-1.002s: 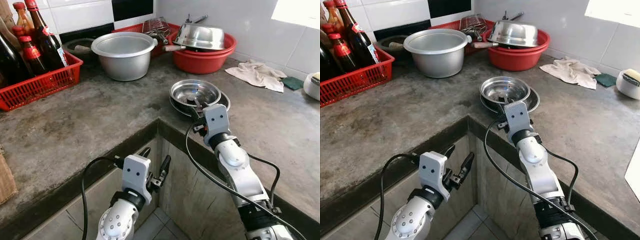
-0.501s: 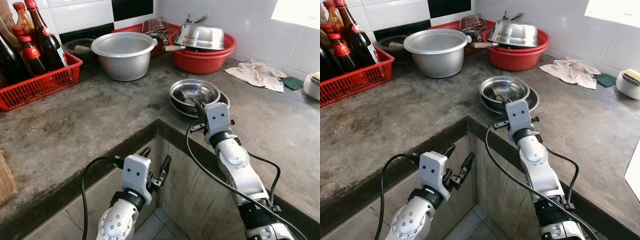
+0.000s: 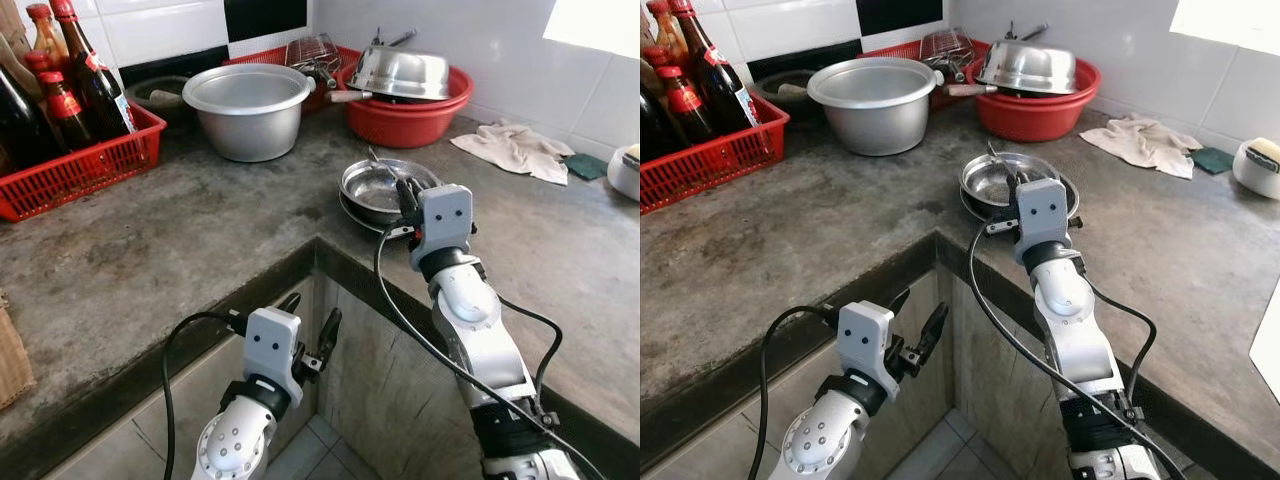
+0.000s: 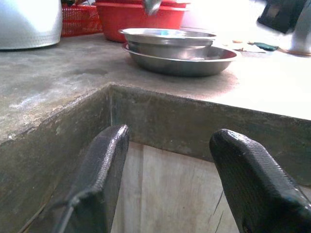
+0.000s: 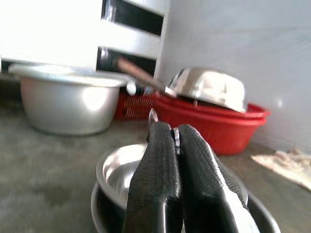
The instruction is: Kitchen organization
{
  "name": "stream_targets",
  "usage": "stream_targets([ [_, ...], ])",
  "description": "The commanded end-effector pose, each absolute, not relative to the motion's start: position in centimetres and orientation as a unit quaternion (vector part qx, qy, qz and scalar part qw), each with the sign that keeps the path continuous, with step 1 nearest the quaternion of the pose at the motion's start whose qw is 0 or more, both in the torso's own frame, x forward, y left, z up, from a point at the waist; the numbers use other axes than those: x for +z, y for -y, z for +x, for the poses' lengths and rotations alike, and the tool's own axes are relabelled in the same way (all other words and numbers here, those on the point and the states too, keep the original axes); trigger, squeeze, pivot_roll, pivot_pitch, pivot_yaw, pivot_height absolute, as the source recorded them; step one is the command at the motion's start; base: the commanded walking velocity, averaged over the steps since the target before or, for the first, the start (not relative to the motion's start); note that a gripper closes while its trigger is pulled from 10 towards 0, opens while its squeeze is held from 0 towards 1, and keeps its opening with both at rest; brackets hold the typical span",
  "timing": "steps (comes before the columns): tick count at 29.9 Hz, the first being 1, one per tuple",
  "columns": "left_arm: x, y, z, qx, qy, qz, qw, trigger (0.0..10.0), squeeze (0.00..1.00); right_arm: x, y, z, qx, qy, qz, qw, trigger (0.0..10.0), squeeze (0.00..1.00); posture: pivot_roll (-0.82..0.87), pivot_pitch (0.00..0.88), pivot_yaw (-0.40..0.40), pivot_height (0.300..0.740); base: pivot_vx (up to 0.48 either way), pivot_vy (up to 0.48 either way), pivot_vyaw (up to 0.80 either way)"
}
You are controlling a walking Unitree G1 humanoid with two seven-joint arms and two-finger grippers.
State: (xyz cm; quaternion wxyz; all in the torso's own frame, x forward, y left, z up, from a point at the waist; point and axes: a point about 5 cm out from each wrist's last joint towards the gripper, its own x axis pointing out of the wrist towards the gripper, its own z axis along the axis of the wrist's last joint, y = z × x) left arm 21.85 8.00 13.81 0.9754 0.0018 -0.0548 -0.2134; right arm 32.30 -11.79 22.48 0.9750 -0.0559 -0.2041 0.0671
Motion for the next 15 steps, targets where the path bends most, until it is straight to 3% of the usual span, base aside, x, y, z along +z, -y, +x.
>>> stream_targets([
  [1, 13.8, -7.9, 21.9, -0.211, 0.055, 0.006, 0.976, 10.0, 0.0, 23.7, 12.4, 31.6, 0.046, 0.229, -0.043, 0.971, 0.0, 0.0, 0.07, 0.092, -0.06, 0.74, 0.0, 0.0, 0.0],
  [15, 14.1, -8.3, 21.9, -0.182, 0.069, 0.006, 0.981, 10.0, 0.0, 24.2, 13.0, 28.3, 0.012, 0.24, -0.028, 0.97, 0.0, 0.0, 0.06, 0.082, -0.062, 0.74, 0.0, 0.0, 0.0],
])
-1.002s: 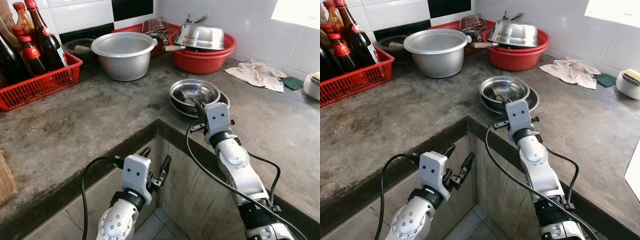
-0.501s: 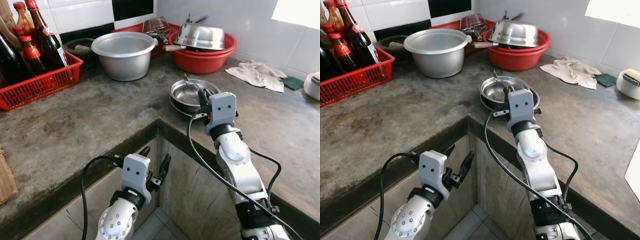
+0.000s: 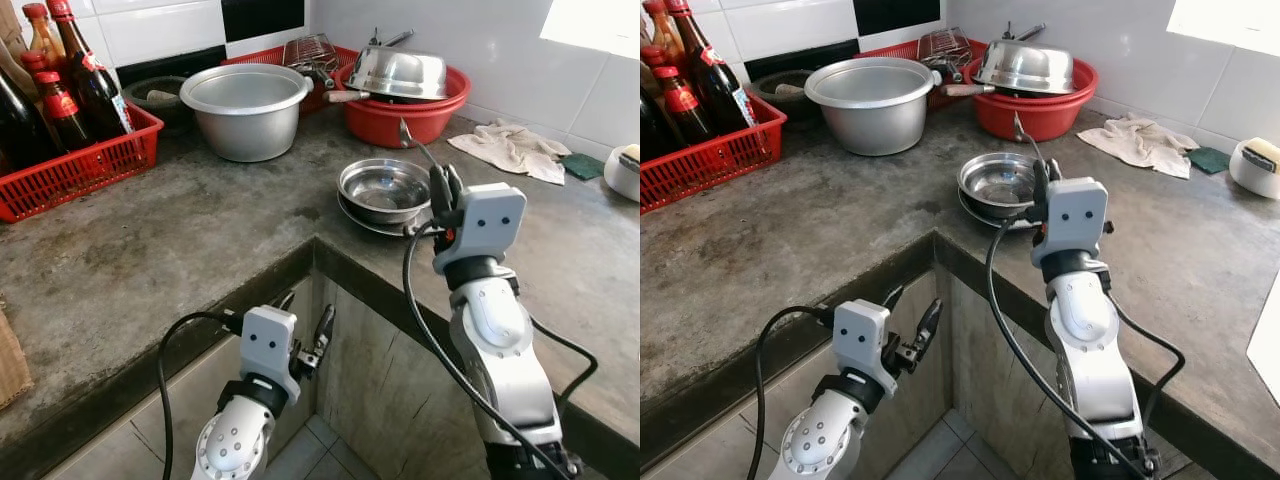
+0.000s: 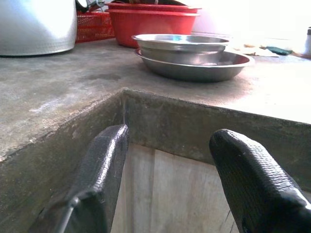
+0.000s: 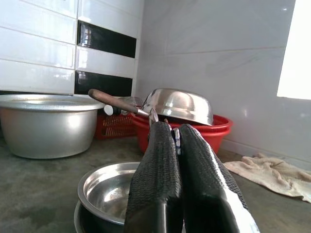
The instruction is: Kitchen organization
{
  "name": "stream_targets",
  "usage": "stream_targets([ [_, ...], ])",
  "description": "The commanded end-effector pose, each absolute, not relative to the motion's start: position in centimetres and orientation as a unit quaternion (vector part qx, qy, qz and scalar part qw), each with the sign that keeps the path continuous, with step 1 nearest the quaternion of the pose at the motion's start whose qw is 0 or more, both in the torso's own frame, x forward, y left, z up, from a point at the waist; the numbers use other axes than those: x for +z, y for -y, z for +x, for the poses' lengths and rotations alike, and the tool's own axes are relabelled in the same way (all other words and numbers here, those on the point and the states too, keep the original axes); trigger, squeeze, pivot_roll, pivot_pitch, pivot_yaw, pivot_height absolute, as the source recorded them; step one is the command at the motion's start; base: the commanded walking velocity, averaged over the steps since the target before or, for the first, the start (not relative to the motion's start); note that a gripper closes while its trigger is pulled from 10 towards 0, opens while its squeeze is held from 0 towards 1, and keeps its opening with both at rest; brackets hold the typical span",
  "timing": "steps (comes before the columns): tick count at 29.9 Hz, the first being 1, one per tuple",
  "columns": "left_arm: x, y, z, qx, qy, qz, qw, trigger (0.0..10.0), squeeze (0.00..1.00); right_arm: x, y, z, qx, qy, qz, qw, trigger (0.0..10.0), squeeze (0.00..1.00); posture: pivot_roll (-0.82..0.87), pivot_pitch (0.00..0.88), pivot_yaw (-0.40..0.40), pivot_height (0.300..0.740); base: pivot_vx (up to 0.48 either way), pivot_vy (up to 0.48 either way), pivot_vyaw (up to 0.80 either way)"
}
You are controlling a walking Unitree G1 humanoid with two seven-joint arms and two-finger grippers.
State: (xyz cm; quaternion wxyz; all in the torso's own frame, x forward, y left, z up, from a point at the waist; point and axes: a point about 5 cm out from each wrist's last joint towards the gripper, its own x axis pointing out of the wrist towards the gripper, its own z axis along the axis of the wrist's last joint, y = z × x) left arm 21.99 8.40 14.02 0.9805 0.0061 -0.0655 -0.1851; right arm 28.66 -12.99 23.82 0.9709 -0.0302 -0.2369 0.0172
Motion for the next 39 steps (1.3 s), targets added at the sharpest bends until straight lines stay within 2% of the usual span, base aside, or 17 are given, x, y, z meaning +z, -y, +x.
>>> stream_targets([
  [1, 14.0, -8.3, 21.9, -0.183, 0.068, 0.005, 0.981, 10.0, 0.0, 24.2, 13.1, 28.3, 0.011, 0.24, -0.028, 0.97, 0.0, 0.0, 0.05, 0.078, -0.06, 0.74, 0.0, 0.0, 0.0],
  [10, 13.8, -8.2, 21.8, -0.189, 0.066, 0.005, 0.98, 10.0, 0.0, 24.4, 13.0, 28.4, 0.006, 0.237, -0.026, 0.971, 0.0, 0.0, 0.05, 0.061, -0.053, 0.74, 0.0, 0.0, 0.0],
  [39, 13.7, -8.2, 21.8, -0.194, 0.062, 0.008, 0.979, 10.0, 0.0, 22.9, 13.0, 28.2, 0.008, 0.205, -0.031, 0.978, 0.0, 0.0, 0.05, 0.068, -0.04, 0.74, -0.292, 0.0, 0.0],
])
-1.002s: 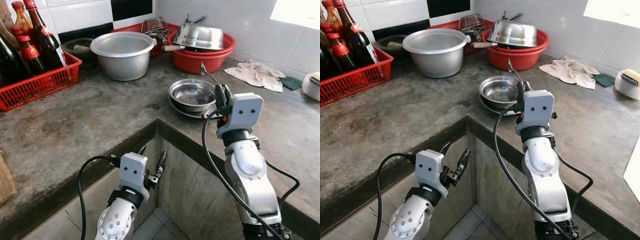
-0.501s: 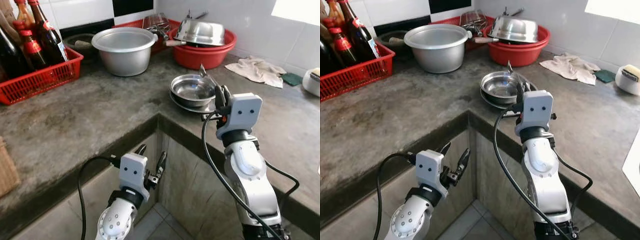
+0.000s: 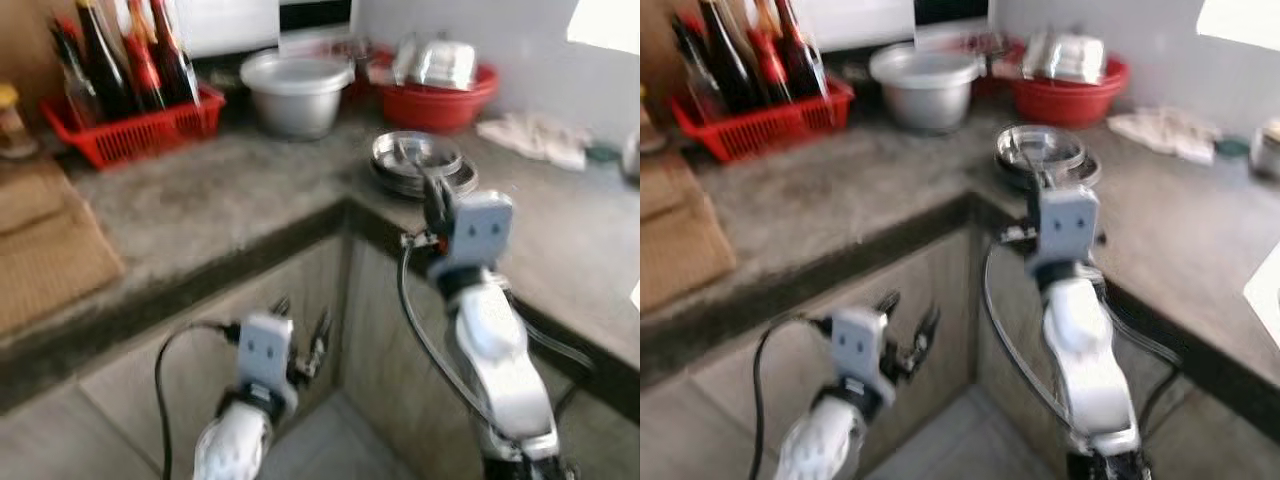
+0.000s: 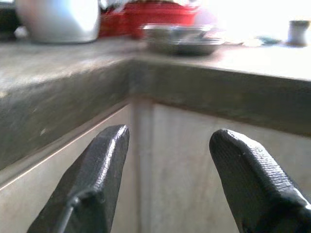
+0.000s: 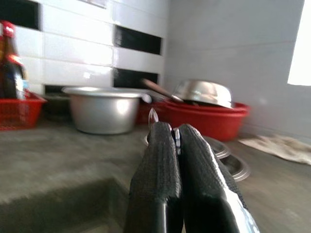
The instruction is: Kitchen organization
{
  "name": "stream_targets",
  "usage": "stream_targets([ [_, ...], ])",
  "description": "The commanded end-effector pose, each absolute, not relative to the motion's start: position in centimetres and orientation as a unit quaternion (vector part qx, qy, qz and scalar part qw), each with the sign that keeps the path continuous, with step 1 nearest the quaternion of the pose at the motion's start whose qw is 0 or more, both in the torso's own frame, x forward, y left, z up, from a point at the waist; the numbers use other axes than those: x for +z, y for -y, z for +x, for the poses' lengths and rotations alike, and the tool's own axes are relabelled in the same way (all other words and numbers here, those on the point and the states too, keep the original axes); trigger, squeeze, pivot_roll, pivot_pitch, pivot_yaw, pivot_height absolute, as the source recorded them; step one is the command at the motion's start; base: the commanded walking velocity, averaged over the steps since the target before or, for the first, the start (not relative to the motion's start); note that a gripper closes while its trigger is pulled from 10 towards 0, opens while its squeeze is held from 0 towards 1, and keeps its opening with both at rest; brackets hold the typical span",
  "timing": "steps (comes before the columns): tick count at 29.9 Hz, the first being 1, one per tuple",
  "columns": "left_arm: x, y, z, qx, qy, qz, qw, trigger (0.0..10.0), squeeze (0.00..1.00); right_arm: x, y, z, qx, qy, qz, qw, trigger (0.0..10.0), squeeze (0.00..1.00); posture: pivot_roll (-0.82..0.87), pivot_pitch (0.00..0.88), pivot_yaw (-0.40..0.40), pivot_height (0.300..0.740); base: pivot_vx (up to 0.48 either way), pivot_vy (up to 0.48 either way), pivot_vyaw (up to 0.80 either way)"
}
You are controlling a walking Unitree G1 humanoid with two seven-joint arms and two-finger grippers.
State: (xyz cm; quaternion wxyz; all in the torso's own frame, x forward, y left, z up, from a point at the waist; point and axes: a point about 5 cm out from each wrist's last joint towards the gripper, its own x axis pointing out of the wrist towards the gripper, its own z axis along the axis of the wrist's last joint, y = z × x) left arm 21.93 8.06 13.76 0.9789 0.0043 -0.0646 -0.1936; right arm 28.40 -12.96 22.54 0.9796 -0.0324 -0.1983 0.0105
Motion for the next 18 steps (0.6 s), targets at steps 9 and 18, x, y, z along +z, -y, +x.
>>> stream_targets([
  [9, 13.66, -8.21, 21.72, -0.193, 0.061, 0.007, 0.979, 10.0, 0.0, 22.75, 12.96, 28.24, 0.007, 0.197, -0.029, 0.98, 0.0, 0.0, 0.05, 0.074, -0.041, 0.74, -0.303, 0.0, -0.64],
  [18, 13.64, -8.22, 21.74, -0.194, 0.059, 0.006, 0.979, 10.0, 0.0, 22.57, 13.0, 28.22, 0.007, 0.192, -0.031, 0.981, 0.0, 0.0, 0.04, 0.076, -0.041, 0.74, -0.298, 0.0, -0.8],
])
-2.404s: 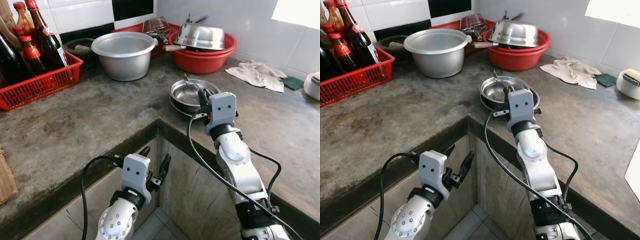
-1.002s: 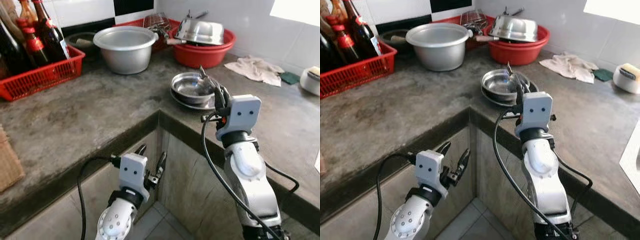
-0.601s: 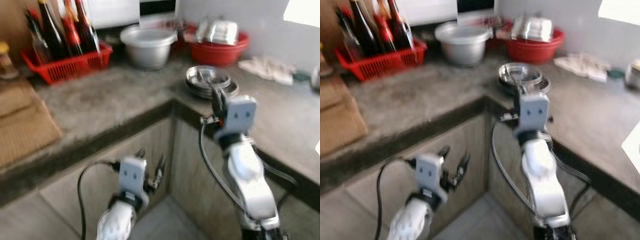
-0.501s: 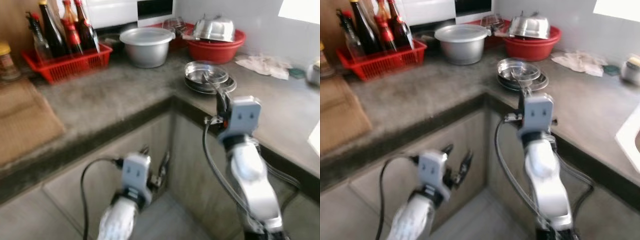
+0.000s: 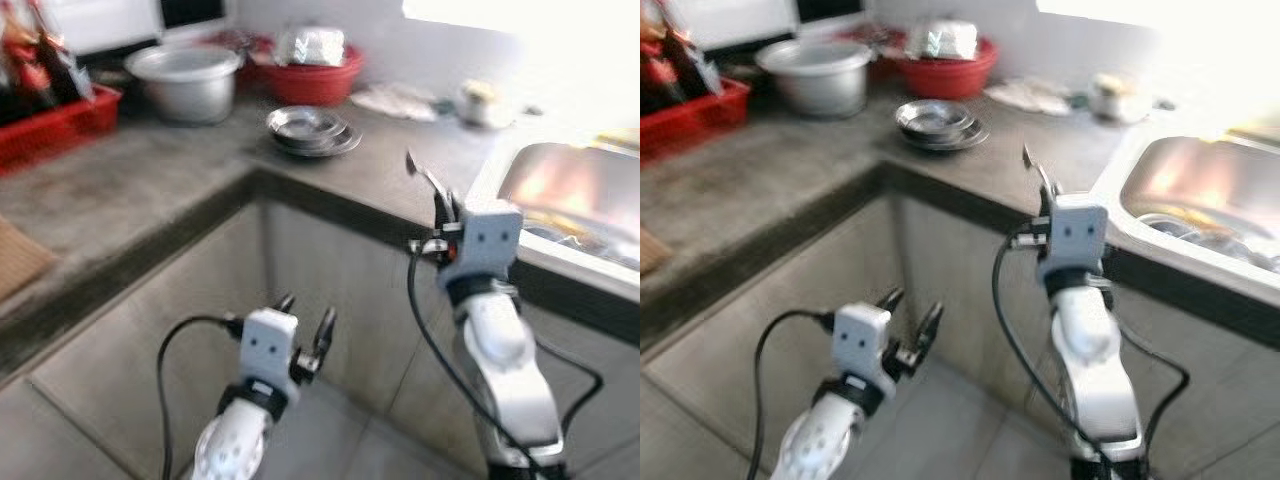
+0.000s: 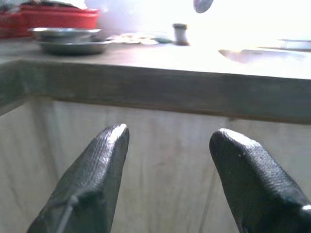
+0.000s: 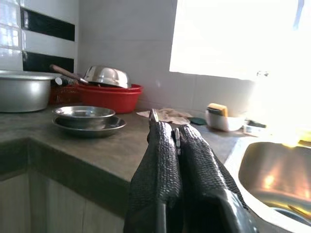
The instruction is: Kitchen organization
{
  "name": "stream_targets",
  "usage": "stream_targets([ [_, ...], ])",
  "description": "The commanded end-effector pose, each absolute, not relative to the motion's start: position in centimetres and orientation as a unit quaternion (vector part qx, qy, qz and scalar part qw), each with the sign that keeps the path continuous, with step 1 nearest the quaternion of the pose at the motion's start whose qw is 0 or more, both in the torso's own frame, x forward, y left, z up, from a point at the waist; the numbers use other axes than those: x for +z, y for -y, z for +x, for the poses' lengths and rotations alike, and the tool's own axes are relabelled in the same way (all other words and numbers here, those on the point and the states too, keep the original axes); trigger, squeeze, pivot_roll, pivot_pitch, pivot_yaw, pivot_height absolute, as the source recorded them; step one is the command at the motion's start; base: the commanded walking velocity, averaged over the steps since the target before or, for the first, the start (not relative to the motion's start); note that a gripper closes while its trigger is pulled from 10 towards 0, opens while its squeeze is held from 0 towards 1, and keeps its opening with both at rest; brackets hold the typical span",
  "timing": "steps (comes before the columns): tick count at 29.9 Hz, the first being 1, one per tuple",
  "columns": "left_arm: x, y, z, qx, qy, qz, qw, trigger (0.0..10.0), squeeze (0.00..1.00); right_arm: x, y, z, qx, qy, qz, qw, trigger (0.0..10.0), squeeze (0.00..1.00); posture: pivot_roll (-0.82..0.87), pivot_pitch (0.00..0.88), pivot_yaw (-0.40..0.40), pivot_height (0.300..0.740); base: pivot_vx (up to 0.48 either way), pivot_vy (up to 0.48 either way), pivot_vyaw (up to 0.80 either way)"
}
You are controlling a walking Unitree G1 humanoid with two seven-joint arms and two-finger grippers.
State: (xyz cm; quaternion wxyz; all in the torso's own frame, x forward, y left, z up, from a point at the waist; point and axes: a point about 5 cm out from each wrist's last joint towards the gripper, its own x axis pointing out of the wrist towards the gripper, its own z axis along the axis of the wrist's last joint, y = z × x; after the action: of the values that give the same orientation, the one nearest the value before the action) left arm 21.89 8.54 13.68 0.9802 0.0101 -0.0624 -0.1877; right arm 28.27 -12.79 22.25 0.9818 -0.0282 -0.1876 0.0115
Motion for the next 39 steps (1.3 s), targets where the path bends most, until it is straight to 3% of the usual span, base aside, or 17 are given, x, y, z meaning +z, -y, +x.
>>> stream_targets([
  [1, 13.62, -8.22, 21.76, -0.194, 0.058, 0.007, 0.979, 10.0, 0.0, 22.56, 13.0, 28.23, 0.006, 0.191, -0.031, 0.981, 0.0, 0.0, 0.04, 0.076, -0.041, 0.74, -0.285, 0.0, -0.8],
  [17, 13.48, -8.2, 21.91, -0.193, 0.054, 0.016, 0.98, 10.0, 0.0, 22.59, 12.97, 28.34, 0.006, 0.192, -0.032, 0.981, 0.0, 0.0, 0.05, 0.073, -0.04, 0.74, -0.051, -0.034, -0.15],
  [29, 13.38, -8.21, 21.91, -0.193, 0.051, 0.015, 0.98, 10.0, 0.0, 22.74, 12.87, 28.35, 0.007, 0.199, -0.038, 0.979, 0.0, 0.0, 0.05, 0.065, -0.042, 0.74, 0.33, -0.339, 0.0],
  [39, 13.28, -8.19, 21.95, -0.193, 0.05, 0.011, 0.98, 10.0, 0.0, 22.82, 12.99, 28.59, 0.008, 0.2, -0.038, 0.979, 0.0, 0.0, 0.04, 0.054, -0.039, 0.74, 0.455, 0.0, 0.0],
])
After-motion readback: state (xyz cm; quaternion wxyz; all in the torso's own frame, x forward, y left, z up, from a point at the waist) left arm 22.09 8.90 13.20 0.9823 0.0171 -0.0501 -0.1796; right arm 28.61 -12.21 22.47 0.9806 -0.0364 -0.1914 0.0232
